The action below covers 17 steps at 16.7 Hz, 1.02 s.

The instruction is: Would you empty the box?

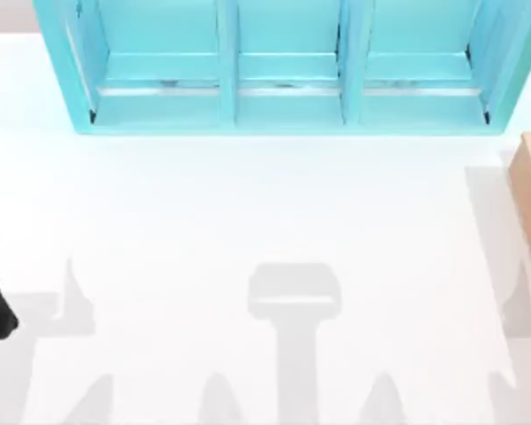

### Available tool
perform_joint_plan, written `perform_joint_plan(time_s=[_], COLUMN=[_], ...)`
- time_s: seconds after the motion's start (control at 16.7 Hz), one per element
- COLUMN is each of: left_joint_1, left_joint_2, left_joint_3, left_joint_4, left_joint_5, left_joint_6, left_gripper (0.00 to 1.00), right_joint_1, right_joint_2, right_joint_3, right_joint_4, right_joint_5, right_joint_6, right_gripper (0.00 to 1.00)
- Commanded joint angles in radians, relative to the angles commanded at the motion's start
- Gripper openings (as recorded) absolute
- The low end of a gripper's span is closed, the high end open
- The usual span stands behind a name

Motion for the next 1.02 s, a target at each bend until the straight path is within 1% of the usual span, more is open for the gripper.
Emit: perform_joint_plan(time_s=[0.24, 0.36, 0.48, 0.66, 1.02], left_joint_1=[0.0, 0.0, 0.0, 0.0, 0.0], left_joint_2=[0.0, 0.0, 0.0, 0.0, 0.0], left_joint_3=[0.0, 0.0, 0.0, 0.0, 0.0], left_joint_4=[0.0, 0.0, 0.0, 0.0, 0.0], left_joint_5=[0.0, 0.0, 0.0, 0.0, 0.0], left_joint_6=[0.0, 0.0, 0.0, 0.0, 0.0], left_gripper=[1.0, 1.0, 1.0, 1.0, 1.0], right_joint_1=[-0.012, -0.035, -0.064, -0.12, -0.247], right_joint_2=[0.034, 0.109, 0.226, 0.478, 1.095], right_joint_3=[0.029, 0.098, 0.209, 0.433, 0.875], right_joint_4=[-0.034, -0.108, -0.217, -0.418, -0.86], right_joint_5=[0.001, 0.001, 0.0, 0.0, 0.004], right_joint_6=[-0.009, -0.029, -0.06, -0.118, -0.227], right_gripper=[1.0, 1.0, 1.0, 1.0, 1.0])
